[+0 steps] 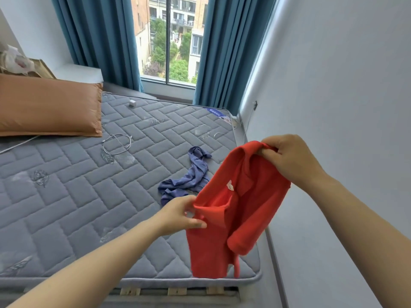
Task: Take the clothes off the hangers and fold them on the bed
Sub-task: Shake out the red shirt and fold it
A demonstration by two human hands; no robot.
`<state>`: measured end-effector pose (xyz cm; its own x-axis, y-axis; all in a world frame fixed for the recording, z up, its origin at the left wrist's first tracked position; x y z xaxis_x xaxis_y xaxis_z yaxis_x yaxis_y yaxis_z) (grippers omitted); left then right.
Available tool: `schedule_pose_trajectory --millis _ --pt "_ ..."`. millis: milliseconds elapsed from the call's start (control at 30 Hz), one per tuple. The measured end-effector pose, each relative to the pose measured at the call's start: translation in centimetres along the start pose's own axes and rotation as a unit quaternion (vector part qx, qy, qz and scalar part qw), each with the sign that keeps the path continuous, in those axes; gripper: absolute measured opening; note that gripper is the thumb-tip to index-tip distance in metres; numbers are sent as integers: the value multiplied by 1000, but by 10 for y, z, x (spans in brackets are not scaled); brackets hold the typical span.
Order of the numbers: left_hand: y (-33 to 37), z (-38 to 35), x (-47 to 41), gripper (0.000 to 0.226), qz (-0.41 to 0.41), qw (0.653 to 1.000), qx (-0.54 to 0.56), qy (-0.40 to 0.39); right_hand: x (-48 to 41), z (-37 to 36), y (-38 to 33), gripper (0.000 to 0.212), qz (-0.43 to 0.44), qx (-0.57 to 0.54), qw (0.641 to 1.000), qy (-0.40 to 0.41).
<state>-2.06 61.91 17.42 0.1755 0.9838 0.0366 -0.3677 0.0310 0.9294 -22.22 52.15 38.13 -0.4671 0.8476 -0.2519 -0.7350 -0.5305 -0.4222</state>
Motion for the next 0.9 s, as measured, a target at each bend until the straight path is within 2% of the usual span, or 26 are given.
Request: schedule_pose_trajectory --millis 100,167,233,333,433,467,533,567,633,700,800,900 --pt "7 -4 7 20 6 998 50 46 11 10 8 49 -12 -56 998 7" --pt "8 -6 12 17 27 998 37 33 19 11 16 42 -21 -91 996 15" --pt "6 -10 18 20 48 999 4 22 24 9 20 25 -25 -111 993 16" --pt "7 -14 30 7 32 999 8 41 28 3 24 29 -27 -104 994 9" --pt "5 4 50 30 57 989 29 135 38 0 39 36 -70 -90 993 -4" --pt "3 13 58 31 66 985 20 161 44 -3 47 41 -91 -69 993 -13" --pt "0 29 76 25 79 975 -62 200 61 -14 63 39 -125 18 991 -34" --pt "-2 37 85 24 86 960 -147 224 72 -22 69 30 -138 72 987 -48" --pt "6 45 100 14 97 896 -317 295 94 -42 78 21 -172 147 972 -62" --pt "14 42 111 6 114 859 -361 346 115 -59 82 23 -219 161 961 -50" --pt "7 32 118 14 183 854 -325 362 135 -77 82 31 -295 153 942 -39" --pt "-3 27 126 25 215 863 -215 403 145 -86 84 40 -358 132 920 -83"
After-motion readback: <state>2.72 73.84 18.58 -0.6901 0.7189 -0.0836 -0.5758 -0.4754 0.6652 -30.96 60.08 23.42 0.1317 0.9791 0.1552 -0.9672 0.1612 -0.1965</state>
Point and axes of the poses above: each hand's wrist, its own x-axis away from the middle knuckle, its own z-axis out of the back of the hand, y = z × x, the point moved 4 cm from there along -x, towards the middle knuckle, and after that the axes turned 7 degrees about -z, right-handed, at the moved point
